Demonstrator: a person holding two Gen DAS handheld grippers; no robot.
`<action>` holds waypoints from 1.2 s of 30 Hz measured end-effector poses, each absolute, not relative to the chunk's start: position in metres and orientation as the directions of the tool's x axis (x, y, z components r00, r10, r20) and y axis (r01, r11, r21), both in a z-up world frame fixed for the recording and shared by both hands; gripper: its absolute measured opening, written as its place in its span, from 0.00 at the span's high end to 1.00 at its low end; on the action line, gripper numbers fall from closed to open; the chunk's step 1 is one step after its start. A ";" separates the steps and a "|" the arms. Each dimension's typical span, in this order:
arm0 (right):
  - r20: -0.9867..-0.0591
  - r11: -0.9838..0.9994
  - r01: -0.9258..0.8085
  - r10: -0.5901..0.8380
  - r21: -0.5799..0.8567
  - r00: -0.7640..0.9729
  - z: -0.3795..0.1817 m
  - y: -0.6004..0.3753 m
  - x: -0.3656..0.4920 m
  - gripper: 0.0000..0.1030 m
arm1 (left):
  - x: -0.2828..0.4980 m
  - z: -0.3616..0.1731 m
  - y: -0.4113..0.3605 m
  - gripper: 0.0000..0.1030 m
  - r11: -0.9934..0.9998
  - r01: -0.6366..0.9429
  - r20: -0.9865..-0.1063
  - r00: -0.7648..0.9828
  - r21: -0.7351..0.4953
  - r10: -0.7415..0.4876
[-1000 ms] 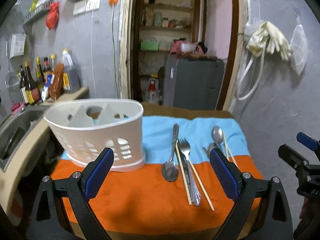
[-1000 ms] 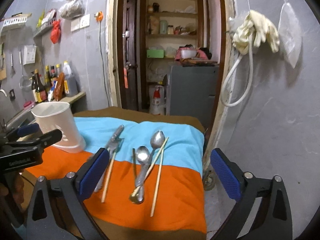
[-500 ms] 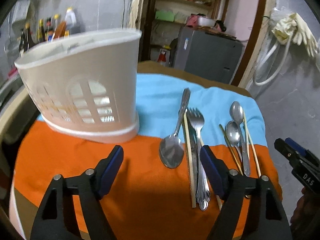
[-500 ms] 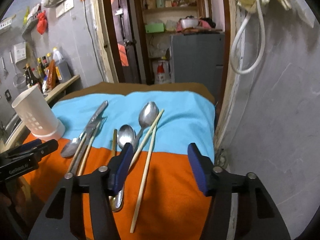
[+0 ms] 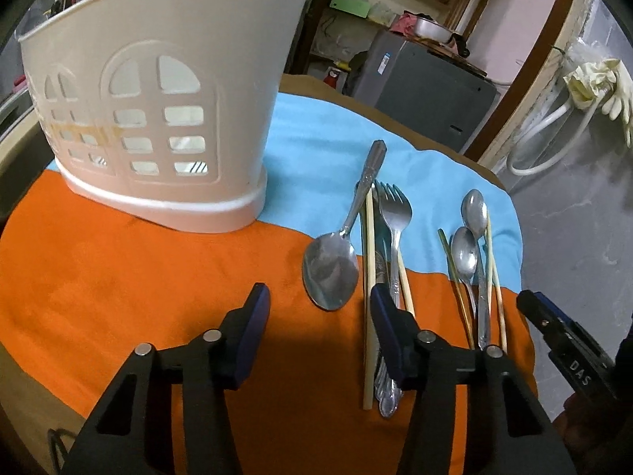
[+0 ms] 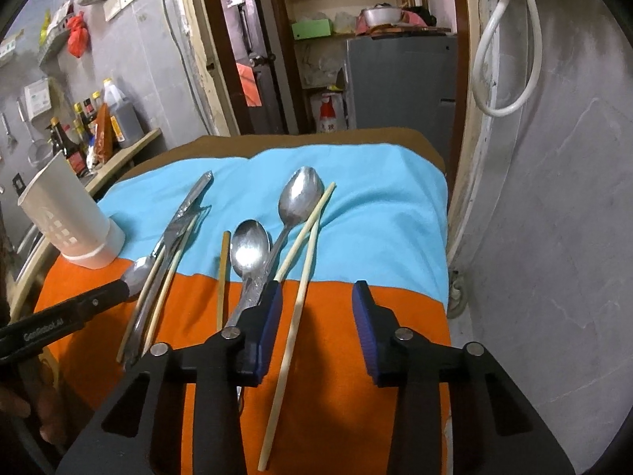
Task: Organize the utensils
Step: 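Lower the left tool toward the silver spoon while the right tool approaches the chopsticks, then close the left tool on the silver spoon while the right tool grasps a wooden chopstick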
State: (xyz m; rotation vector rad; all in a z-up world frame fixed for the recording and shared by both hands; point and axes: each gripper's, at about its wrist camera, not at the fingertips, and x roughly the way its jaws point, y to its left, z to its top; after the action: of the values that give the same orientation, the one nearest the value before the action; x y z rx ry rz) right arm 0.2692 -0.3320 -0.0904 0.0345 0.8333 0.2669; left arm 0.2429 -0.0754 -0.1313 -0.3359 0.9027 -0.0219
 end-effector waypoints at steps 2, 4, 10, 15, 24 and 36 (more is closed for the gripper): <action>-0.737 0.968 -0.214 0.241 0.134 0.632 -0.093 -0.332 0.273 0.72 | 0.242 -0.131 -0.074 0.66 0.942 -0.131 -0.765 0.622 -0.310 -0.166; -0.739 0.968 -0.214 0.241 0.134 0.629 -0.094 -0.331 0.274 0.72 | 0.241 -0.131 -0.073 0.67 0.935 -0.145 -0.766 0.621 -0.323 -0.168; -0.763 0.965 -0.225 0.244 0.132 0.599 -0.100 -0.328 0.280 0.73 | 0.242 -0.130 -0.076 0.74 0.942 -0.134 -0.765 0.623 -0.308 -0.161; -0.788 0.963 -0.230 0.247 0.137 0.564 -0.107 -0.325 0.288 0.72 | 0.251 -0.134 -0.075 0.90 0.929 -0.166 -0.769 0.618 -0.330 -0.163; -0.791 0.961 -0.228 0.260 0.157 0.554 -0.109 -0.326 0.293 0.72 | 0.237 -0.119 -0.070 1.00 0.928 -0.183 -0.723 0.680 -0.324 -0.118; -0.844 0.971 -0.236 0.165 0.047 0.510 -0.108 -0.306 0.318 0.82 | 0.232 -0.115 -0.072 1.00 0.941 -0.212 -0.698 0.715 -0.263 -0.035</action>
State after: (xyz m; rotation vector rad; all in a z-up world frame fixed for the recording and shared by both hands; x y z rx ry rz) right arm 0.3182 -0.3055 -0.1083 -0.0777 1.0073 0.2419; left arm 0.2321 -0.0722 -0.1147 -0.3388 0.7717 0.1001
